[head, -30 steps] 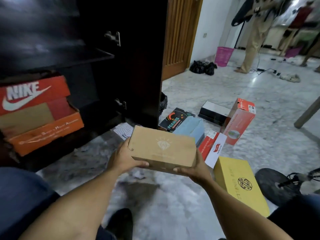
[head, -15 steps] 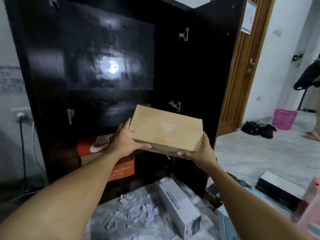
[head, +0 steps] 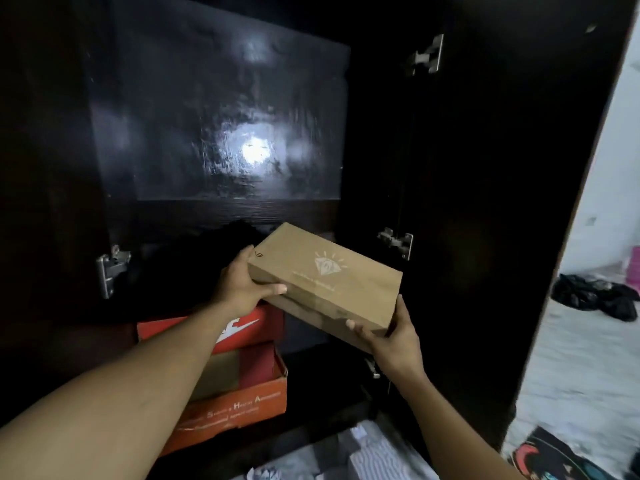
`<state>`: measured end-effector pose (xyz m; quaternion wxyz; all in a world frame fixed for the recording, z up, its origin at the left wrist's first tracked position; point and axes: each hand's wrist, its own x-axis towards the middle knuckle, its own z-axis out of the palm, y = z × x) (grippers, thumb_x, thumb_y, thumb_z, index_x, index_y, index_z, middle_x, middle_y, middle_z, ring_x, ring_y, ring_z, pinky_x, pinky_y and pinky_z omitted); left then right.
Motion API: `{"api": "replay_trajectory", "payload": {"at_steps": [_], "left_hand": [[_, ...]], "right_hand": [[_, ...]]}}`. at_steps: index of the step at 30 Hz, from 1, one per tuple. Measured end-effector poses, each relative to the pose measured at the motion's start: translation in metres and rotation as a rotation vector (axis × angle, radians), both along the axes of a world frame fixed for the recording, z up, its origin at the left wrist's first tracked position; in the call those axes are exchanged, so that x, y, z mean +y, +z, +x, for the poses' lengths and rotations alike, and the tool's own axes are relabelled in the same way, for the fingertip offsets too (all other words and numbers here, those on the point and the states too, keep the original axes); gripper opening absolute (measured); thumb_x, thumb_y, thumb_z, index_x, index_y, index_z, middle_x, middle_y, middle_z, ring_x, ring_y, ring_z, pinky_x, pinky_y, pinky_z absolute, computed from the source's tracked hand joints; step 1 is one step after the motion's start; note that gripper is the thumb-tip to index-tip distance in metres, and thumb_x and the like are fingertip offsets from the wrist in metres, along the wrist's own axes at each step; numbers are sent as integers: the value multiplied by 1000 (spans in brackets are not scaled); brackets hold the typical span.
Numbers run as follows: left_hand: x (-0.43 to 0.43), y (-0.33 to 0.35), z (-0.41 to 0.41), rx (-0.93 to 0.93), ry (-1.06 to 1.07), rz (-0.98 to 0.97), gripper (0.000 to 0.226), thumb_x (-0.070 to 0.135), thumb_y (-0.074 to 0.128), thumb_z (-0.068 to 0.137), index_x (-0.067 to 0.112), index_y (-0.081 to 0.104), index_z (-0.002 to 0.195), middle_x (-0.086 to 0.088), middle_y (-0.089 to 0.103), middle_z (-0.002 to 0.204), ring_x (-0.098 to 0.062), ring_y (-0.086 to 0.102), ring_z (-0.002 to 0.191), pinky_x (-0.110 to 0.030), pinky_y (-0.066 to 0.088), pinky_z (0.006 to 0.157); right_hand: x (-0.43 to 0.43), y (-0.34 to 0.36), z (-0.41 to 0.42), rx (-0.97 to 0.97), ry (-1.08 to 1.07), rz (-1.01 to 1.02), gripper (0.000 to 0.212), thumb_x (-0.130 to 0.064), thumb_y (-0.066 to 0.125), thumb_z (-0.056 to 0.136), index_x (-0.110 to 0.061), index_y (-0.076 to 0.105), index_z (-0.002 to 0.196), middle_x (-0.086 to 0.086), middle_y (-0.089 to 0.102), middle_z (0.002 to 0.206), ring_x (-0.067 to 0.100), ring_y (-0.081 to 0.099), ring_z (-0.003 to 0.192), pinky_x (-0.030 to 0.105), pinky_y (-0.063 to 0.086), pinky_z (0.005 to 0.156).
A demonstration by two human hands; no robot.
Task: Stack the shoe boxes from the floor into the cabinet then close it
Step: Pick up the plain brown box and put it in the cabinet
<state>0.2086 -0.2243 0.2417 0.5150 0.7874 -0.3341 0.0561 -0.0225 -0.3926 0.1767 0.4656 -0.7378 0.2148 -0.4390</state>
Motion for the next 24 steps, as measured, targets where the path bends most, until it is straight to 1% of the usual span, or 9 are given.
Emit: {"api": "replay_trajectory", "payload": {"at_steps": [4, 8, 10, 12, 15, 18, 21, 23, 24], "left_hand": [[-21, -9, 20, -3, 43, 23, 113, 31, 92, 67, 21, 25, 157, -5, 47, 150, -25, 46, 135, -35, 39, 110], [-48, -12, 20, -13, 121, -63, 93, 28, 84, 79, 24, 32, 155, -12, 46, 144, -30, 55, 125, -43, 46, 107], [-63, -9, 13, -30, 140, -78, 74, 25, 78, 85, 19, 43, 151, -15, 51, 138, -31, 59, 118, -33, 46, 102], [-77, -5, 8, -2, 102, -101, 58, 22, 72, 91, 17, 51, 145, -14, 54, 138, -24, 61, 113, -19, 40, 90], [-94, 0, -1, 89, -42, -179, 48, 27, 68, 93, 18, 58, 139, -12, 60, 137, -11, 58, 105, -13, 39, 81], [-107, 1, -10, 216, -157, -175, 67, 45, 73, 86, 23, 51, 145, -4, 53, 143, -18, 55, 124, -19, 41, 90], [-119, -2, -12, 276, -203, -74, 108, 71, 79, 61, 31, 36, 153, 1, 37, 156, -18, 43, 138, -31, 41, 108], [-129, -2, -9, 296, -208, -64, 121, 77, 80, 51, 33, 33, 153, 4, 34, 157, -17, 42, 138, -34, 42, 110], [-135, -1, -6, 304, -206, -80, 116, 72, 81, 55, 32, 35, 153, 5, 35, 155, -16, 43, 137, -29, 42, 106]], "right_hand": [[-4, -12, 21, -36, -4, -16, 85, -47, 86, 70, -43, 40, 143, -22, 62, 126, -4, 57, 118, 30, 51, 100], [-10, -18, 35, -40, -65, -35, 95, -67, 78, 68, -45, 32, 148, -15, 56, 136, 5, 53, 125, 37, 51, 101], [-11, -13, 40, -30, -111, -44, 100, -72, 74, 67, -40, 30, 152, -10, 51, 132, 10, 53, 122, 37, 51, 100], [-11, -5, 47, -29, -132, -54, 105, -70, 73, 68, -34, 26, 155, -8, 43, 131, 11, 50, 122, 34, 49, 104], [-15, 5, 58, -61, -142, -68, 97, -70, 68, 72, -33, 31, 154, -10, 34, 134, 7, 43, 126, 24, 41, 104], [-24, 12, 71, -104, -190, -70, 77, -66, 64, 80, -31, 44, 145, -9, 33, 135, 10, 44, 127, 27, 42, 104], [-35, 19, 81, -119, -207, -56, 61, -53, 69, 85, -27, 50, 137, -6, 35, 134, -3, 46, 114, 31, 47, 103], [-41, 21, 88, -124, -206, -59, 63, -48, 71, 86, -27, 46, 140, -6, 37, 130, -5, 47, 111, 29, 48, 98], [-44, 21, 91, -118, -204, -49, 70, -48, 72, 85, -26, 41, 144, -6, 36, 130, 3, 49, 114, 29, 48, 96]]}}
